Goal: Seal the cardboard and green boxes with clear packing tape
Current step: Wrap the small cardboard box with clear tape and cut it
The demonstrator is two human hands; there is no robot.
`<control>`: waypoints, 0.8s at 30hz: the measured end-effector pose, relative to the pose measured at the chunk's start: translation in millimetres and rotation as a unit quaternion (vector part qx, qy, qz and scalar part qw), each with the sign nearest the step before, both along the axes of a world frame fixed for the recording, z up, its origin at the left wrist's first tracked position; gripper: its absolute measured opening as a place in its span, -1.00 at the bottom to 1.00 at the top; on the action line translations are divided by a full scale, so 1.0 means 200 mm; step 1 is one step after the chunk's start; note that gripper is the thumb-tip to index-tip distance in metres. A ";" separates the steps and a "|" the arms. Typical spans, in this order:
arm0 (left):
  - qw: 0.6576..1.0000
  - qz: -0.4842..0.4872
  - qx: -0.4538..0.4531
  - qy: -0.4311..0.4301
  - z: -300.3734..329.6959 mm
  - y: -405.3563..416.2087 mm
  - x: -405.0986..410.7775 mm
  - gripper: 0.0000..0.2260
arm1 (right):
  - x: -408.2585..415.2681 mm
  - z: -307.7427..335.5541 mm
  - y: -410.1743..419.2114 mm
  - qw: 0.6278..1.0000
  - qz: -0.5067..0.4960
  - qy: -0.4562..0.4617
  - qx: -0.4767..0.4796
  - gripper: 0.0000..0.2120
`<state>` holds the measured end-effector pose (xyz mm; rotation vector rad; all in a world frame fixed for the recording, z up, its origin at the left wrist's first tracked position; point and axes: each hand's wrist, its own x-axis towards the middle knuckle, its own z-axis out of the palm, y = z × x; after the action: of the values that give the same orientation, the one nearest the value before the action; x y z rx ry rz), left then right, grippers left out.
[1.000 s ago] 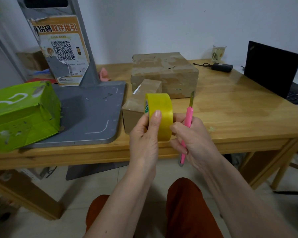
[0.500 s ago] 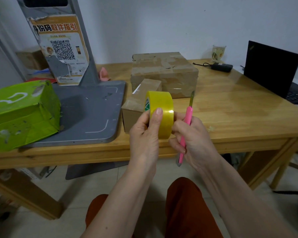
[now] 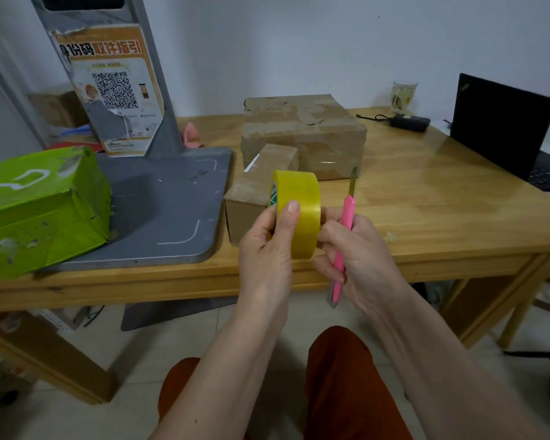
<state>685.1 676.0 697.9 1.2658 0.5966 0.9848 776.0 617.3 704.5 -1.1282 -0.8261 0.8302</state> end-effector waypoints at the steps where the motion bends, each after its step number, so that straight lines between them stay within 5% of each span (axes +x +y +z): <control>1: 1.000 0.000 -0.002 -0.003 0.00 0.00 0.00 -0.71 | 0.00 0.00 0.00 1.000 0.001 -0.004 0.004 -0.80; 24: 1.000 0.005 -0.019 -0.015 0.00 -0.01 0.01 -0.69 | -0.03 0.02 -0.02 0.999 -0.010 0.037 -0.007 -0.80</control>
<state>687.0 674.9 697.0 1.2133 0.5979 0.9946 770.9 612.9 709.0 -1.1090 -0.7481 0.8580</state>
